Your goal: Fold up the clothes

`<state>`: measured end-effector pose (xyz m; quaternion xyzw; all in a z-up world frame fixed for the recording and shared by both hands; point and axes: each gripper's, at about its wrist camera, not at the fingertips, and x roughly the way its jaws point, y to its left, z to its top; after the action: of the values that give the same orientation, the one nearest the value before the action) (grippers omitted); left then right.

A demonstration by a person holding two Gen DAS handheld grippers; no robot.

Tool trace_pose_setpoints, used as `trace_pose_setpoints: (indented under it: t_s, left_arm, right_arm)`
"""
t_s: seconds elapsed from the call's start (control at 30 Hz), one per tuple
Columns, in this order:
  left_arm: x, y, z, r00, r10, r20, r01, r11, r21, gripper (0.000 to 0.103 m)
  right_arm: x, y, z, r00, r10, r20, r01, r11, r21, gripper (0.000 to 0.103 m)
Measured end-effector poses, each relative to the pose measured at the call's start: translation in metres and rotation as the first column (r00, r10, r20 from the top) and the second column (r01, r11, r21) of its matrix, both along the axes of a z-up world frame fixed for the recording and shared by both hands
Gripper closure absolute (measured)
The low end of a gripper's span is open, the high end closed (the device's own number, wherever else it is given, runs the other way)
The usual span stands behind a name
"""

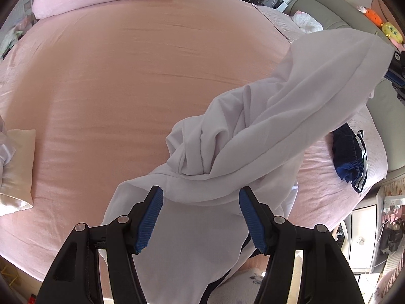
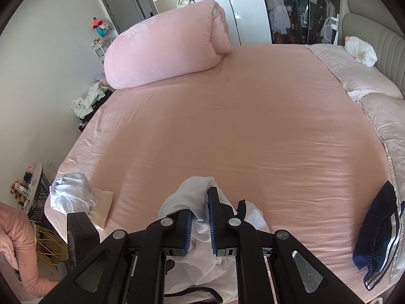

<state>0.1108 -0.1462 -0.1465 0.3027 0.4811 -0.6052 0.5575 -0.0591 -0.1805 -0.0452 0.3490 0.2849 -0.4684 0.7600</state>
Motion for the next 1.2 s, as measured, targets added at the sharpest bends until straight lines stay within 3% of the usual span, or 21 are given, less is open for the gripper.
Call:
trace_pose_setpoints:
  t_s: [0.23, 0.37, 0.43, 0.53, 0.6, 0.73, 0.9, 1.2]
  left_arm:
    - [0.000, -0.013, -0.012, 1.000, -0.006, -0.019, 0.006, 1.000, 0.024, 0.043]
    - [-0.006, -0.014, -0.006, 1.000, -0.027, -0.004, 0.027, 0.999, -0.037, 0.043]
    - [-0.005, -0.014, 0.000, 0.999, -0.014, -0.033, 0.011, 0.998, -0.068, 0.043]
    - [0.003, -0.014, 0.009, 0.995, 0.011, -0.097, -0.020, 0.995, -0.101, 0.060]
    - [0.008, -0.015, 0.012, 0.996, 0.027, -0.090, -0.035, 0.995, -0.093, 0.082]
    - [0.020, -0.008, 0.022, 0.996, 0.041, -0.077, -0.050, 0.992, -0.117, 0.085]
    - [0.037, 0.010, 0.019, 0.995, 0.059, -0.079, -0.067, 0.991, -0.111, 0.085]
    - [0.027, 0.006, 0.012, 0.999, 0.008, -0.053, -0.011, 0.998, -0.062, 0.085]
  right_arm:
    - [-0.006, 0.010, 0.020, 1.000, 0.009, 0.026, -0.009, 1.000, -0.019, 0.094]
    - [-0.010, 0.015, 0.034, 0.999, 0.017, 0.040, -0.016, 0.999, -0.027, 0.094]
    - [-0.011, 0.017, 0.037, 0.999, 0.027, 0.039, -0.026, 0.999, -0.027, 0.094]
    - [-0.013, 0.020, 0.037, 1.000, 0.022, 0.013, -0.022, 1.000, -0.022, 0.094]
    - [-0.015, 0.021, 0.036, 0.999, 0.031, 0.018, -0.031, 0.999, -0.009, 0.094]
    - [-0.022, 0.026, 0.031, 1.000, 0.015, -0.002, -0.015, 1.000, 0.006, 0.094]
    - [-0.032, 0.040, 0.006, 1.000, 0.006, -0.020, -0.004, 0.998, 0.065, 0.094]
    - [-0.054, 0.068, -0.060, 0.998, -0.013, -0.062, 0.028, 0.970, 0.240, 0.094]
